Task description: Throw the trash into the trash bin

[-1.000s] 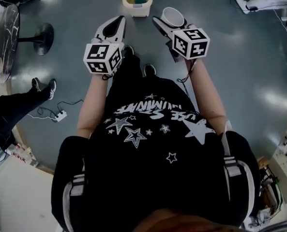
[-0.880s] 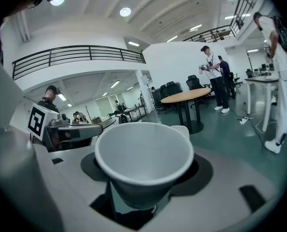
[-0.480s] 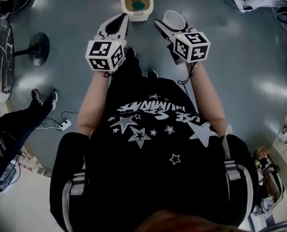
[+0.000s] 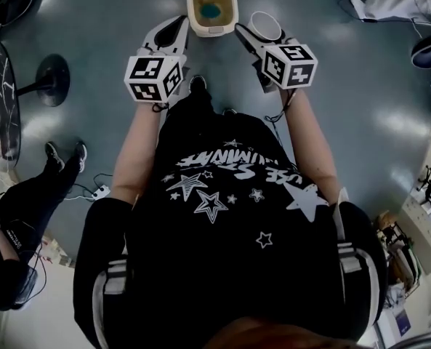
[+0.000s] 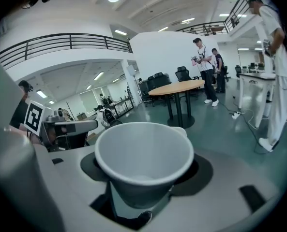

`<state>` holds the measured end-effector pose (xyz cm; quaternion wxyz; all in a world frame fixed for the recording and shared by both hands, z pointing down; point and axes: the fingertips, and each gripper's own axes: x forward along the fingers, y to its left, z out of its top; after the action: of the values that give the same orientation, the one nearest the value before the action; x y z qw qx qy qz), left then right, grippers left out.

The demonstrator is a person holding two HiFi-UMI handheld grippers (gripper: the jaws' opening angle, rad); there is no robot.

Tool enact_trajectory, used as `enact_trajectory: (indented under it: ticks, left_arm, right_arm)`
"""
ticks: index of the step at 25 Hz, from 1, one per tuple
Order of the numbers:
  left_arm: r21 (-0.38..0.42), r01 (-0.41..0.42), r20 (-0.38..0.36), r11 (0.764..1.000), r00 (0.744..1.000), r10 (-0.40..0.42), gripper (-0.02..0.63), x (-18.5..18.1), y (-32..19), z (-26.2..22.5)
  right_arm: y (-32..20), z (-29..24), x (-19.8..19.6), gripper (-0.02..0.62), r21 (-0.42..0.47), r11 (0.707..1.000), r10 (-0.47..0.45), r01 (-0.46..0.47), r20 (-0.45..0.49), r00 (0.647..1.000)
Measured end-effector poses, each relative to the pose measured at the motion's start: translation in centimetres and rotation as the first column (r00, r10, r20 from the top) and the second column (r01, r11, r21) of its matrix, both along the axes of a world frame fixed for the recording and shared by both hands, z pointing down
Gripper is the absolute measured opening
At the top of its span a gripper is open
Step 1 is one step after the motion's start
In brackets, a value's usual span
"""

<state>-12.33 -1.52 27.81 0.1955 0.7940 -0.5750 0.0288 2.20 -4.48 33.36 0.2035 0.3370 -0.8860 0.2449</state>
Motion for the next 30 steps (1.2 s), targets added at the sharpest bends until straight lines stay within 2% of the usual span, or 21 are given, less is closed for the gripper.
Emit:
enact_trajectory:
  ticks: [5, 15, 24, 30]
  left_arm:
    - [-0.036, -0.035, -0.037, 0.999, 0.999, 0.033, 0.011, -1.9, -2.3, 2.1]
    - [-0.09, -0.1, -0.037, 0.991, 0.995, 0.097, 0.011, -2.9, -5.4, 5.2]
    - [-0.146, -0.073, -0.014, 0.987, 0.997, 0.071, 0.011, -2.5, -8.5, 8.1]
    - [-0.172, -0.06, 0.0, 0.983, 0.998, 0.061, 0.011, -2.0, -11.3, 11.1]
  right_arm:
    - [-2.0, 2.2, -1.6, 0.307, -0.037, 0.998, 0.048, -0.049, -0.032, 0.998]
    - [-3.1, 5.6, -3.7, 0.307, -0.101, 0.991, 0.08, -0.085, -0.056, 0.995]
    - [-6.9, 10.4, -2.2, 0.307, -0.155, 0.984, 0.082, -0.09, -0.054, 0.995]
    - [-10.2, 13.8, -3.1, 0.307, -0.155, 0.986, 0.057, -0.065, -0.061, 0.997]
